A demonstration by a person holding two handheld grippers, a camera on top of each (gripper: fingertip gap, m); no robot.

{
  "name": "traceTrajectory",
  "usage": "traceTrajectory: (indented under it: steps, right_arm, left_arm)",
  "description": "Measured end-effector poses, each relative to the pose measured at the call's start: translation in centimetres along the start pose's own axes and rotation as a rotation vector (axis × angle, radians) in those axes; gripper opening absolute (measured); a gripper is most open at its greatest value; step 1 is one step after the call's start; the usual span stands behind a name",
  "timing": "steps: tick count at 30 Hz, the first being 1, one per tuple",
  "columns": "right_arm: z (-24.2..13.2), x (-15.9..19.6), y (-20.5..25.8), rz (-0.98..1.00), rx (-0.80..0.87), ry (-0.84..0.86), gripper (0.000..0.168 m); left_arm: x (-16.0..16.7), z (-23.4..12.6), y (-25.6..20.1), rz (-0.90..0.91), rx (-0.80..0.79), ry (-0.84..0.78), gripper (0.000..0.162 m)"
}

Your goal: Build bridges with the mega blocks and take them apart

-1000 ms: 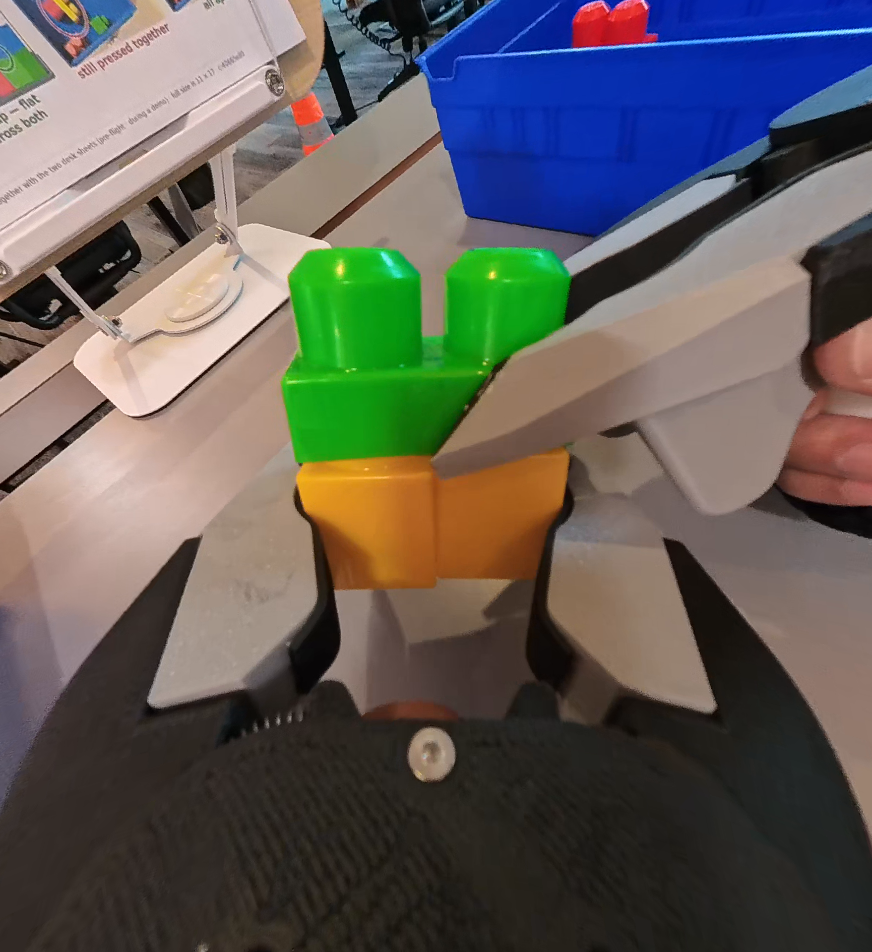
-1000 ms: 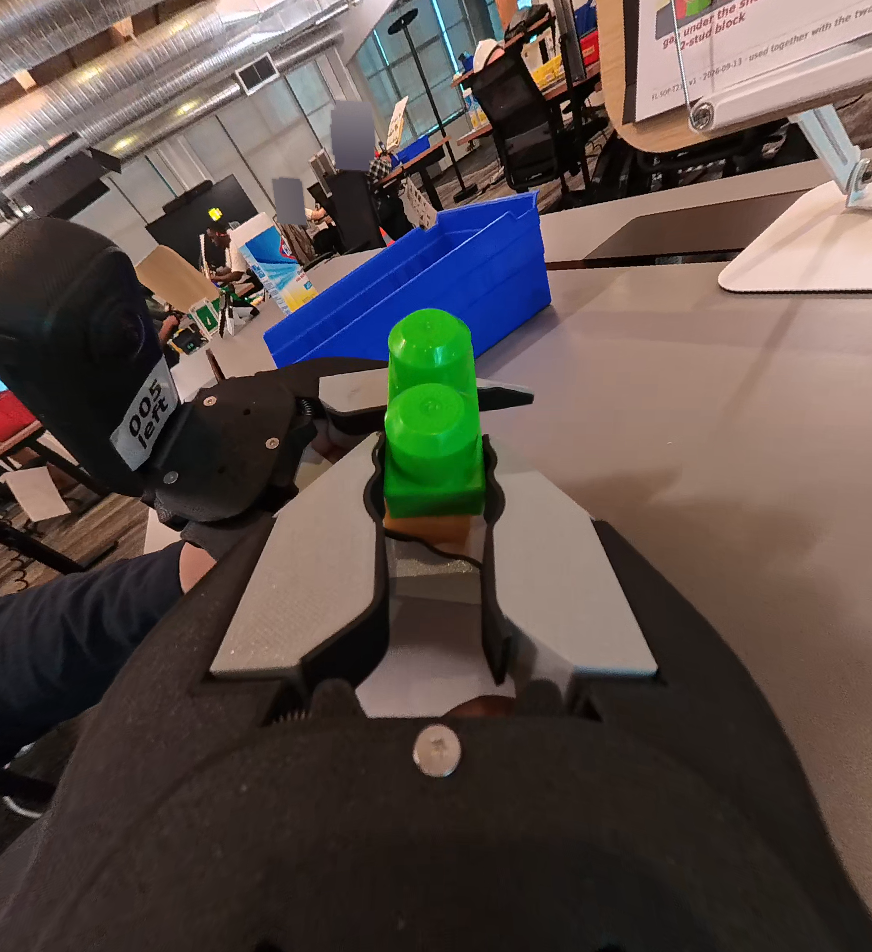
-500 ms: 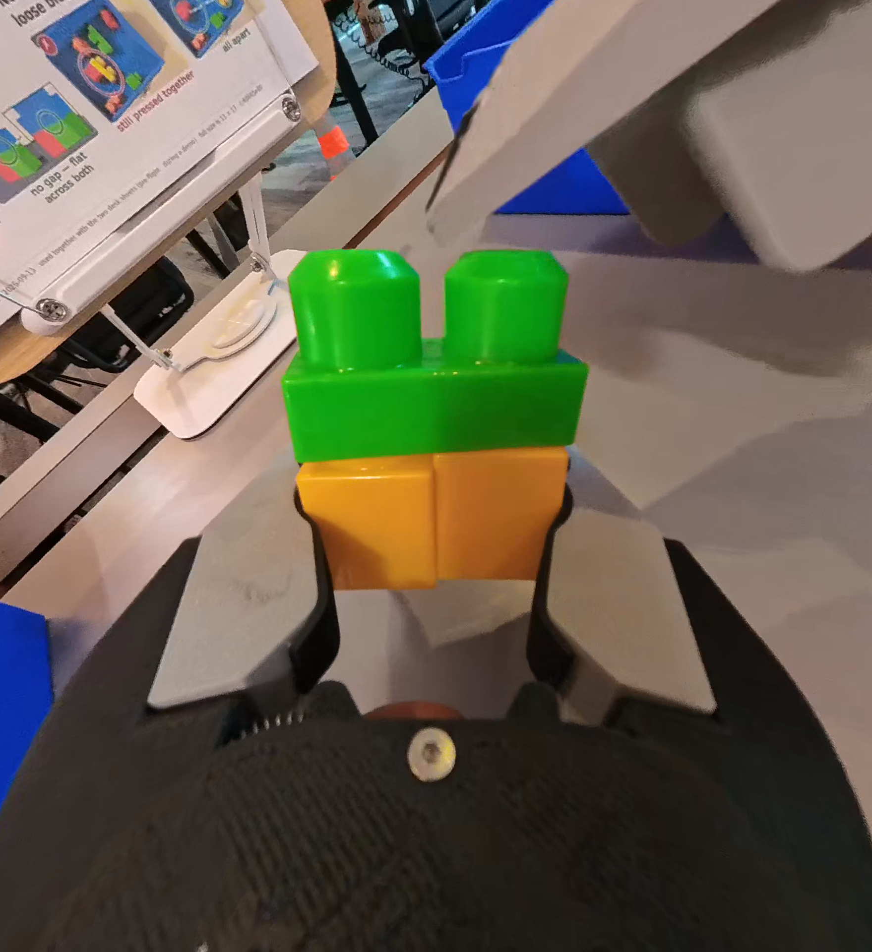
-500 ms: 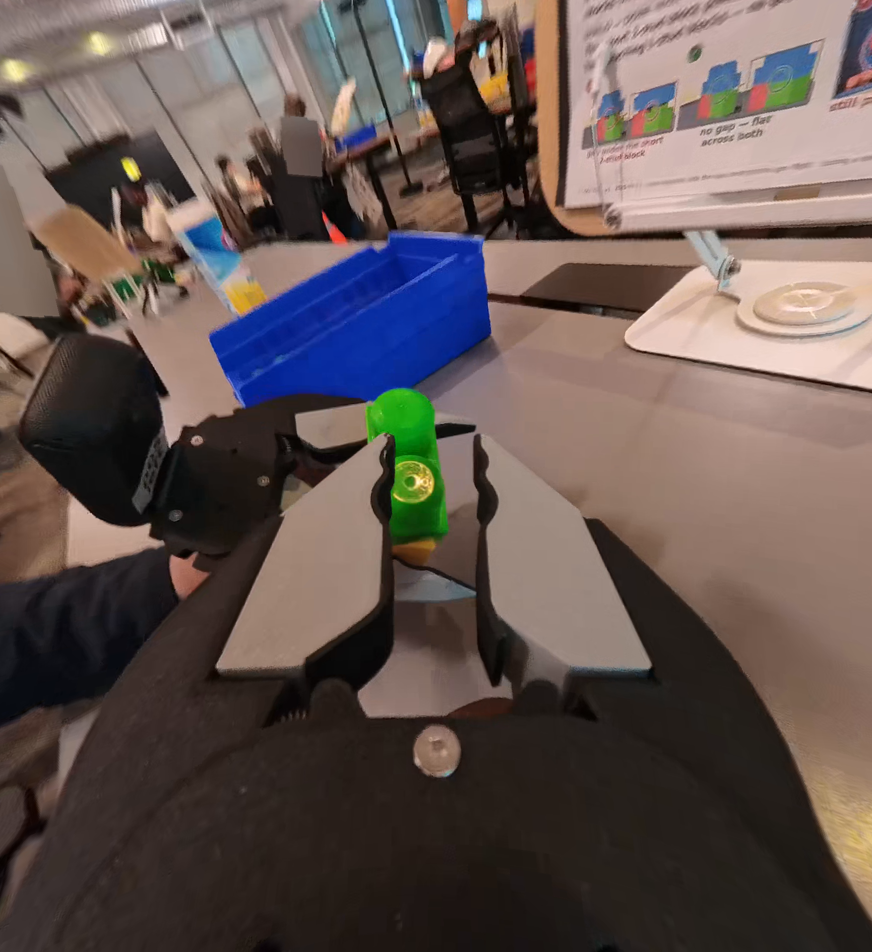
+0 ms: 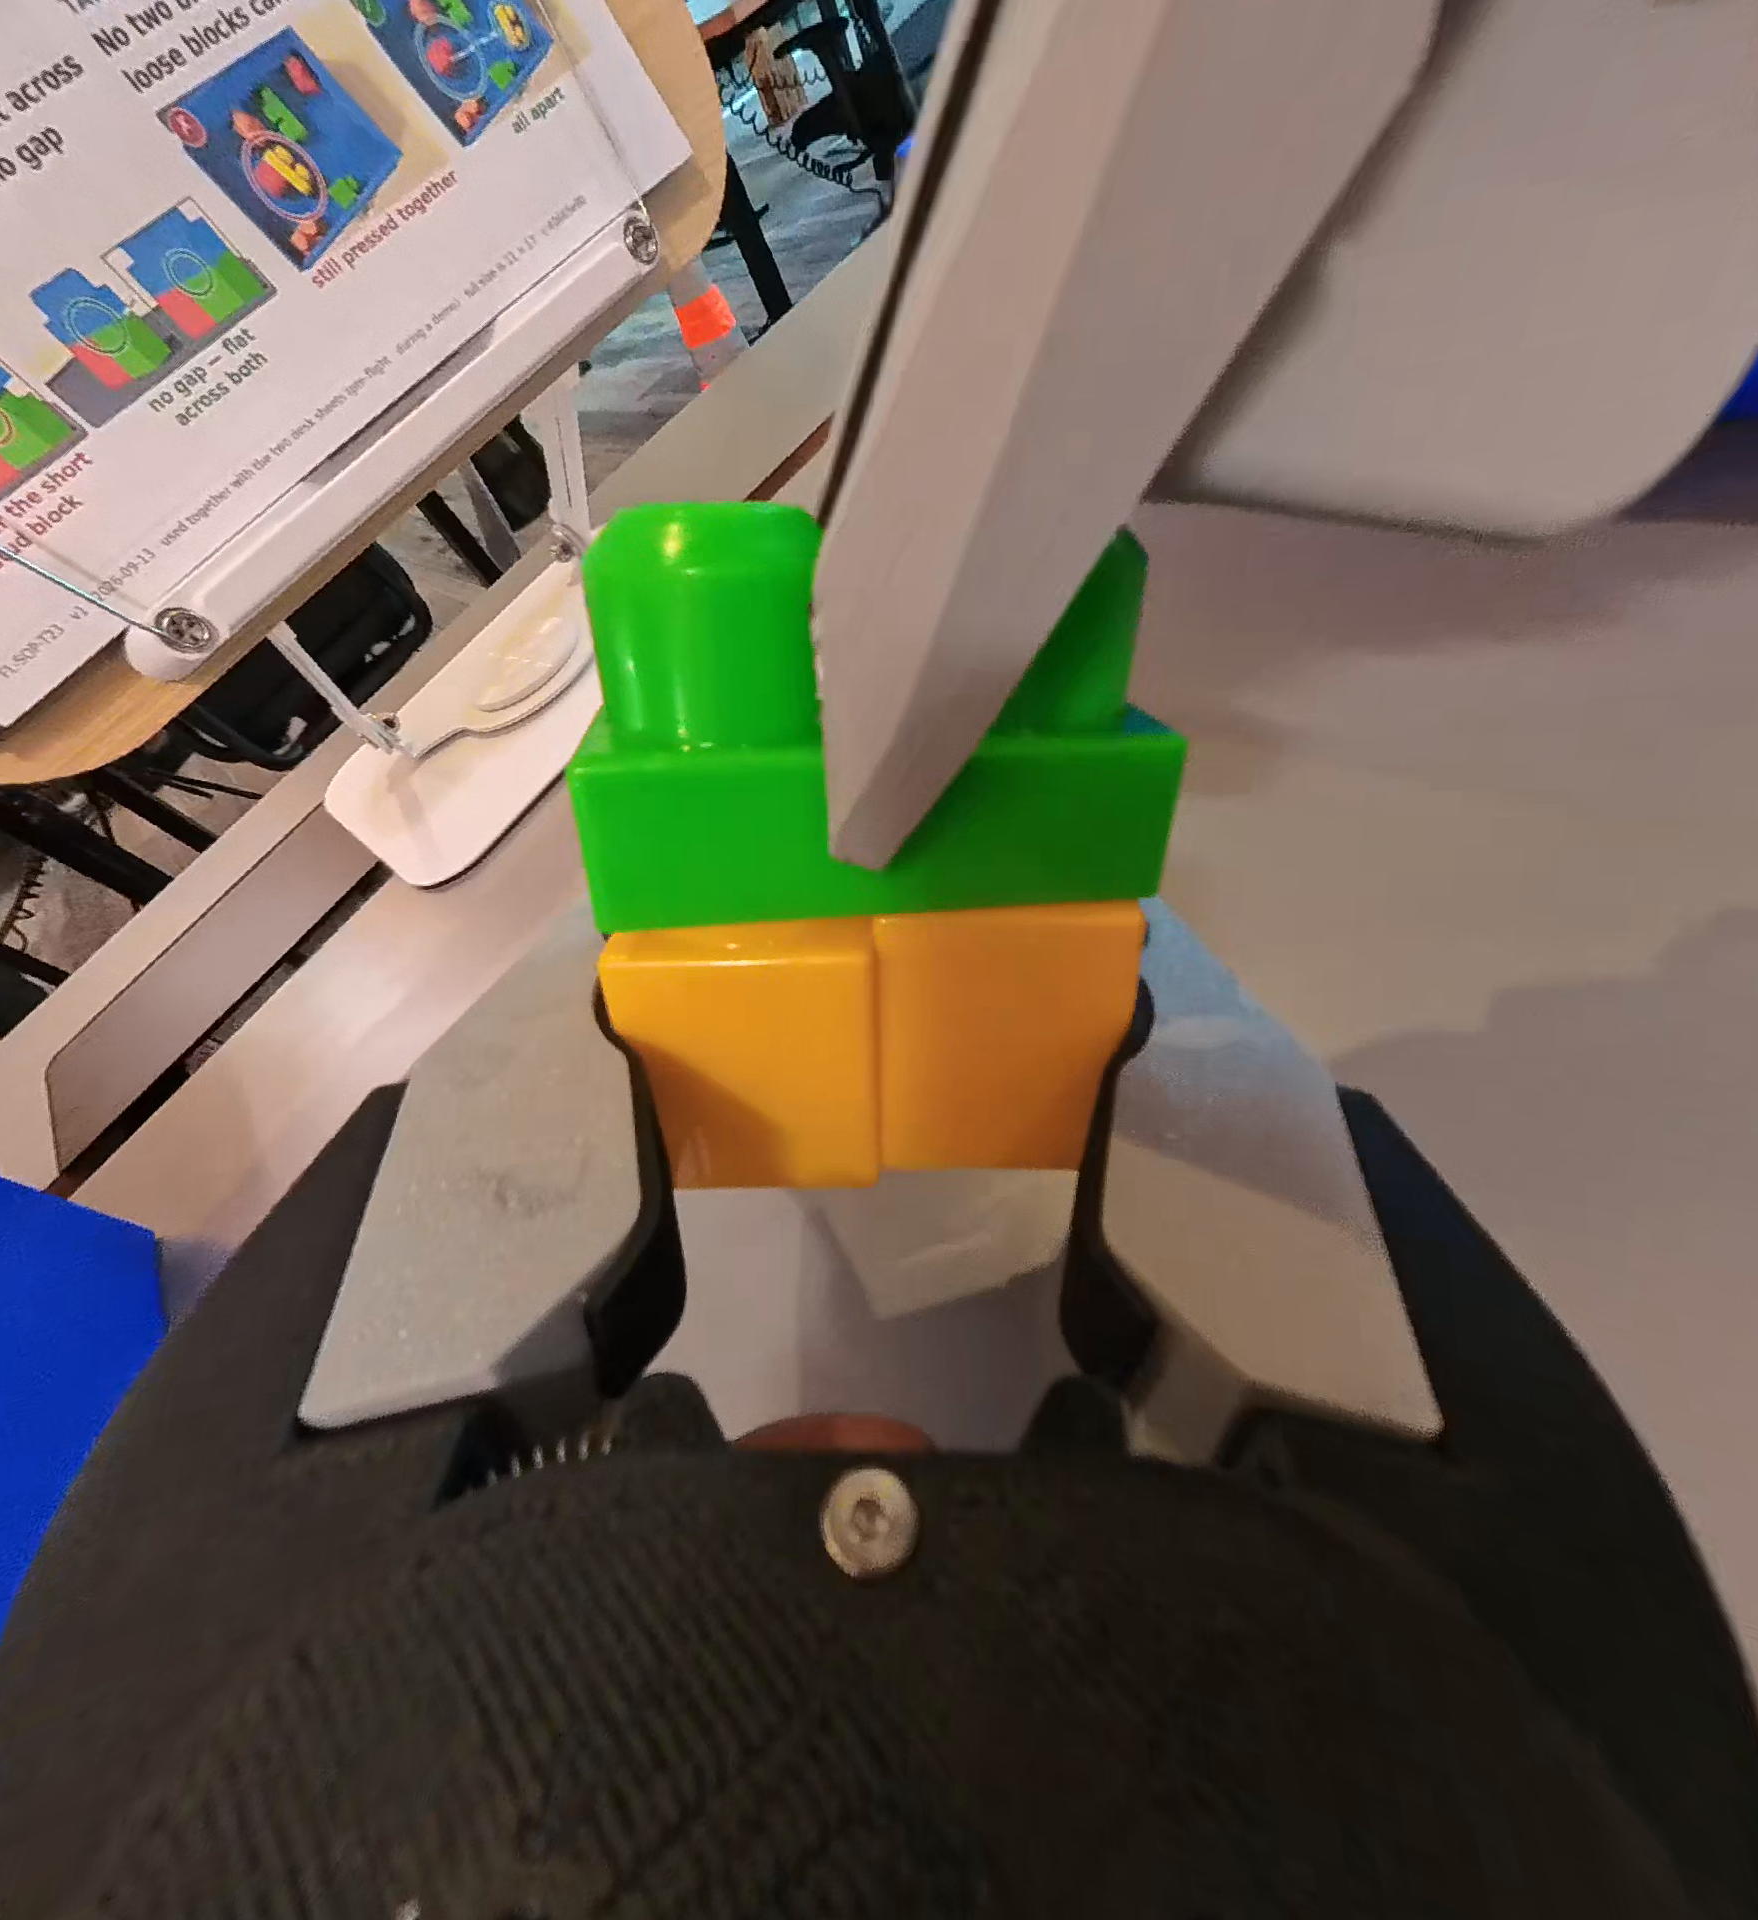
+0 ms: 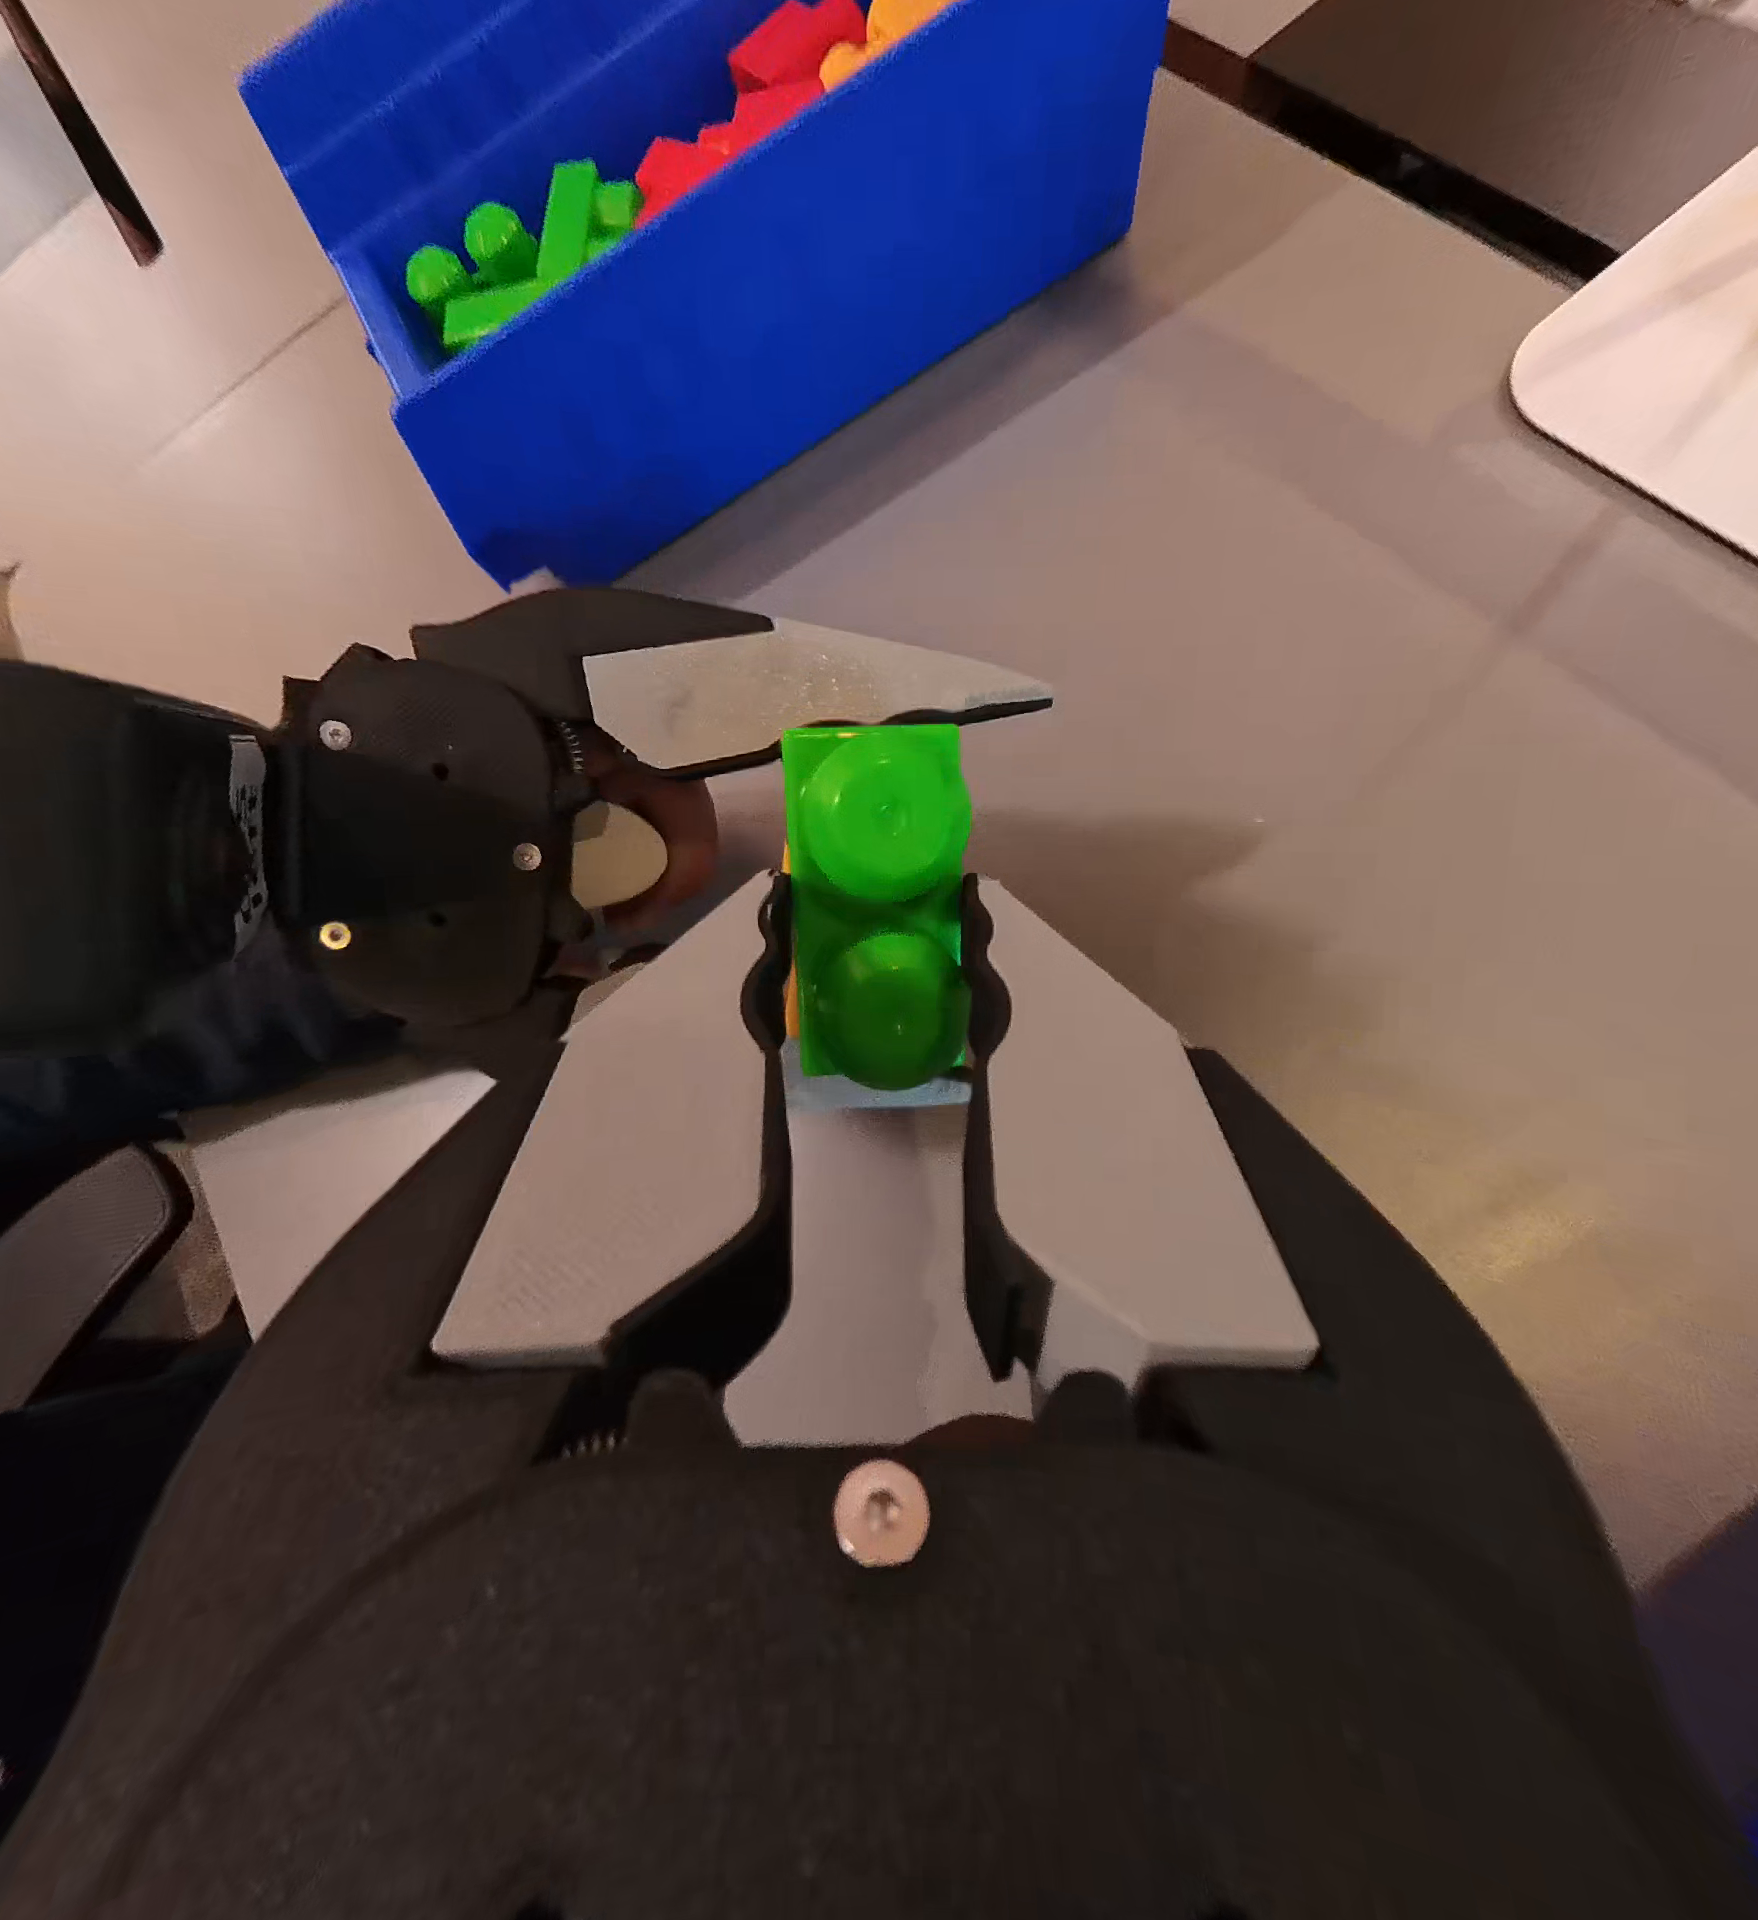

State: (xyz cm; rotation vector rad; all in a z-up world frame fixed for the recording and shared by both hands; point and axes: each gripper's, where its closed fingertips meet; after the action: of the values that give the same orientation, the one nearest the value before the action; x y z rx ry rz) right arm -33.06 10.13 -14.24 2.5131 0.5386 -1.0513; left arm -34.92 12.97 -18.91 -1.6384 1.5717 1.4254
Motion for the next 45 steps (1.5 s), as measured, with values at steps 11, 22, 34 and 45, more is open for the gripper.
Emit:
traceTrajectory:
  steps: [11, 22, 34, 45]
  right_arm:
    - [0.8, -0.1, -0.2, 0.142, -0.125, 0.073, 0.030]
    - [0.8, 1.1, 0.4, 0.292, -0.461, 0.061, 0.031]
    - [1.6, 1.0, -1.7, 0.404, -0.488, -0.109, 0.030]
    - [1.1, 1.8, -3.3, 0.382, -0.360, -0.140, 0.030]
  left_arm:
    - [-0.4, -0.6, 1.1, 0.071, -0.091, -0.015, 0.088]
    - [-2.6, -1.9, -1.2, 0.078, 0.088, -0.155, 0.086]
    - [-2.8, -2.8, -0.4, 0.243, 0.024, -0.201, 0.065]
    - [-0.1, -2.3, 0.9, 0.065, 0.073, -0.063, 0.090]
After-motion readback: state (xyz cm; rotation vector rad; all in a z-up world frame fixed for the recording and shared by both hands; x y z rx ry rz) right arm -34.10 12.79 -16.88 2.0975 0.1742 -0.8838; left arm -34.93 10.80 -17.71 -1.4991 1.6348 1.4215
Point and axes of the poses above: each gripper's, where its closed fingertips meet, z out along the fingers, x out of its underside, y = z × x across the jaws, and after that the axes turned 4 degrees about -z, right-handed
